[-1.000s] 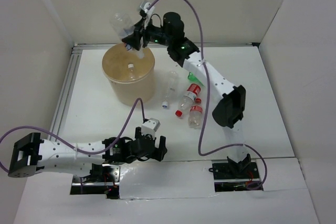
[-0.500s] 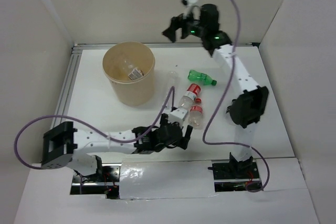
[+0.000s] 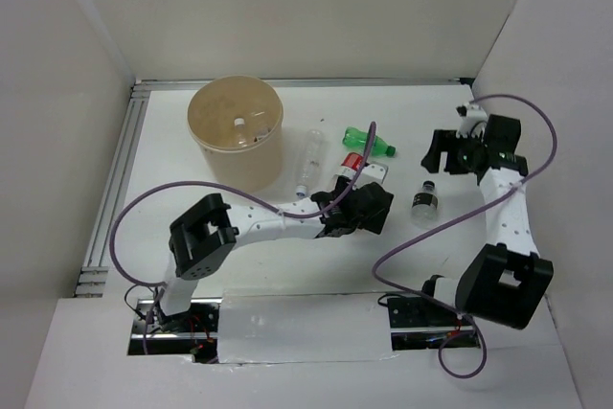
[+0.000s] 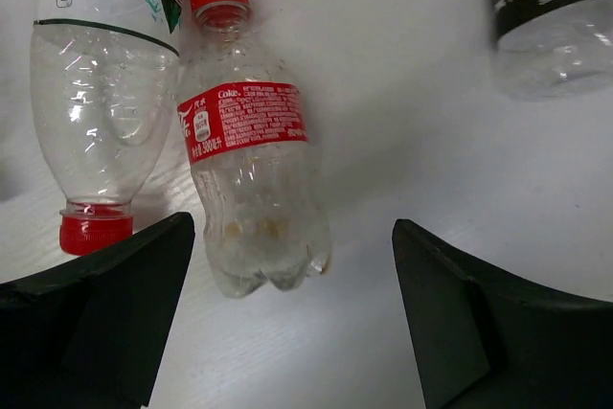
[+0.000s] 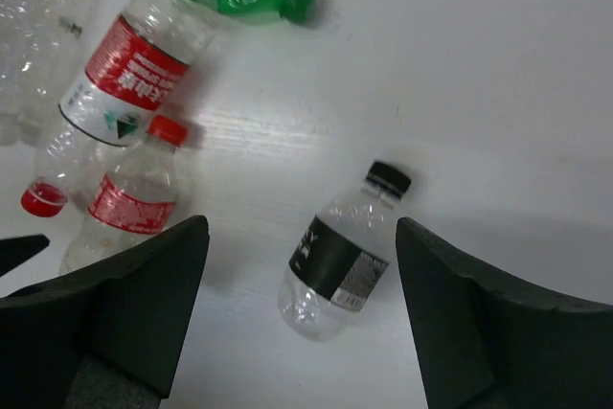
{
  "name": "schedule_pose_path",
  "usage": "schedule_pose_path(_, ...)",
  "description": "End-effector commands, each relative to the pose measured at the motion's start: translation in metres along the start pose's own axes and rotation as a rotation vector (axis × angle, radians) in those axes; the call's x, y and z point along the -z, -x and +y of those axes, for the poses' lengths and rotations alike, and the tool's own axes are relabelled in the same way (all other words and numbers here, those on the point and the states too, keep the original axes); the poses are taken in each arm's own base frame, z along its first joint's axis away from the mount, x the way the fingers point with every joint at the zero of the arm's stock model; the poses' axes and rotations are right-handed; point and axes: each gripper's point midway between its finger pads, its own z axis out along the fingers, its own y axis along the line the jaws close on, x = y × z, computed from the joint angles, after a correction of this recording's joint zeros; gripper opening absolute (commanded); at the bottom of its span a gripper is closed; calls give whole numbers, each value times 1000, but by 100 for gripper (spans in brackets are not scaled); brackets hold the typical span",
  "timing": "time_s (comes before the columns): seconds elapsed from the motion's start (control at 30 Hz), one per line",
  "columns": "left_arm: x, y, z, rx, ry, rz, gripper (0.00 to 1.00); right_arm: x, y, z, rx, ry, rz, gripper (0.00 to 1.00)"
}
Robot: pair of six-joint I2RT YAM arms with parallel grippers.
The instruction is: Put the plastic bottles in the bin
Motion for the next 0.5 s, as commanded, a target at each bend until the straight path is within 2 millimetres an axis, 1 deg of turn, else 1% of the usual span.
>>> schedule_pose_path(0.0,-10,-9,10,-36,77,66,97,20,-13,-2,-5,-1,-37,86)
schedule_pose_path(0.03,-14,-4,10,-26,79,58,96,22,-19,-11,-37,-13,-37,86)
schedule_pose_path(0.07,-21,-12,13,-41,103,78,96,25,-21,-12,-48,-8,-45,86)
schedule_pose_path(0.1,-26,-13,18,-32,119,88,96,25,-29,-17,-70,-19,-34,86)
schedule_pose_path(0.13,-29,-14,17,-37,124,96,96,28,-29,-25,-90,-33,-44,86)
schedule_pose_path(0.17,-34,-15,23,-26,140,105,94,29,-33,-27,-107,-31,-42,86)
schedule_pose_path(0.2,-42,-23,28,-23,141,134,92,31,-34,-31,-118,-37,-48,86)
schedule_pose_path(0.23,-42,-23,28,-23,141,134,90,31,-43,-39,-140,-52,-31,87)
schedule_pose_path(0.27,-46,-27,31,-21,142,152,80,31,-46,-40,-153,-48,-30,87)
schedule_pose_path(0.3,-47,-28,24,-12,110,159,74,29,-52,-43,-154,-39,-10,89)
schedule_pose_path(0.33,-47,-27,21,-7,98,157,68,28,-53,-45,-165,-35,-8,89)
schedule_pose_path(0.37,-49,-32,22,-19,90,164,63,27,-59,-47,-175,-35,9,90)
schedule_pose_path(0.4,-47,-21,16,-2,69,131,59,26,-62,-45,-189,-17,22,90)
schedule_pose_path(0.43,-46,-21,16,-12,55,132,46,23,-61,-45,-184,0,23,90)
schedule_pose_path(0.47,-39,-15,16,-17,47,120,41,23,-61,-45,-184,0,23,92)
